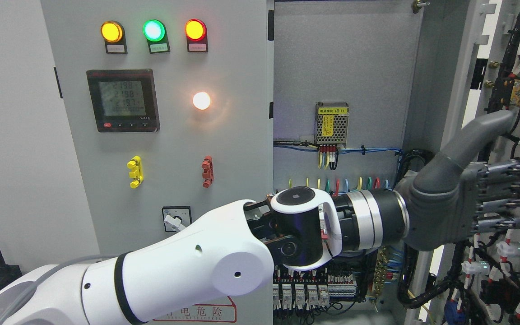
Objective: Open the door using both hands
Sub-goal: 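Withdraw the left hand from the door down out of view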
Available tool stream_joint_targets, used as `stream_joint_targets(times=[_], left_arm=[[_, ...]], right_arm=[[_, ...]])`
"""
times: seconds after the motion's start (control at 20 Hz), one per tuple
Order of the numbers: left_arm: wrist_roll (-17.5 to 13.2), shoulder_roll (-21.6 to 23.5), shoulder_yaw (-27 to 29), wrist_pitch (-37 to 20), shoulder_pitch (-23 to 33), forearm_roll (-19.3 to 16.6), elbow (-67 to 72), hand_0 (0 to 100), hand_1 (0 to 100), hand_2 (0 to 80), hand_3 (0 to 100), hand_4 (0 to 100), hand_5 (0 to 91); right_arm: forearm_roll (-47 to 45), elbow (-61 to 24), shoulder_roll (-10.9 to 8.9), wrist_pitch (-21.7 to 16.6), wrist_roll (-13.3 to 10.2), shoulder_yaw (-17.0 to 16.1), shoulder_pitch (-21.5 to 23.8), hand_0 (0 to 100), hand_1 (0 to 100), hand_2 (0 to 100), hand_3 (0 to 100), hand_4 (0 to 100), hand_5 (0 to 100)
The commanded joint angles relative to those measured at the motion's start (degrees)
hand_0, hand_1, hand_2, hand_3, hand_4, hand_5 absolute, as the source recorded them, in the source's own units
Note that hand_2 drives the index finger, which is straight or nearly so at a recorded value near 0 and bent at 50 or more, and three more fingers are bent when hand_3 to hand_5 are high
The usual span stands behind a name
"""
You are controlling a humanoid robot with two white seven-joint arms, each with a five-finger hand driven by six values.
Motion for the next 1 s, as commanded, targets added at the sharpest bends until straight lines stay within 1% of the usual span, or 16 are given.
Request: stream_joint_targets(times=[0.0,0.2,0.35,0.4,0.5,0.65,0.8,0.95], left_arm=[[0.0,13.9,0.9,1.4,2.3,1.0,-7.9,0,0,0.0,0,3,0.0],[0.0,22.0,0.8,2.6,6.1,0.7,-12.8,0,0,0.0,0,3,0.0],[-0.5,29.5,0.9,2.7,10.4,0.3,-15.8,0,0,0.0,0,3,0.0],[-1.4,32.0,0.9,2.7,11.8,0.1,-16.6,0,0,0.0,0,3,0.0],[-4.3,36.8,0.9,2.7,14.6,0.1,-18.3,0,0,0.0,0,3,0.0],[-7.0,43.9,1.2,2.7,18.8,0.0,-21.0,0,0,0.0,0,3,0.0],[-10.1,49.2,3.3,2.7,23.4,-0.1,-22.0,0,0,0.0,0,3,0.0],[-14.6,54.7,5.5,2.6,28.7,-1.5,-22.0,0,0,0.0,0,3,0.0]], right_arm=[[0.0,0.0,0.00,0.0,0.0,0.0,-0.1,0,0,0,0,0,0],[0.0,0.0,0.00,0.0,0.0,0.0,0.0,0,0,0,0,0,0],[0.0,0.0,0.00,0.0,0.0,0.0,0.0,0,0,0,0,0,0],[0.0,0.0,0.00,0.0,0.0,0.0,-0.1,0,0,0,0,0,0],[0.0,0.0,0.00,0.0,0.0,0.0,0.0,0,0,0,0,0,0],[0.0,0.0,0.00,0.0,0.0,0.0,0.0,0,0,0,0,0,0],[0.0,0.0,0.00,0.0,0.0,0.0,0.0,0,0,0,0,0,0],[0.0,0.0,0.00,0.0,0.0,0.0,0.0,0,0,0,0,0,0]])
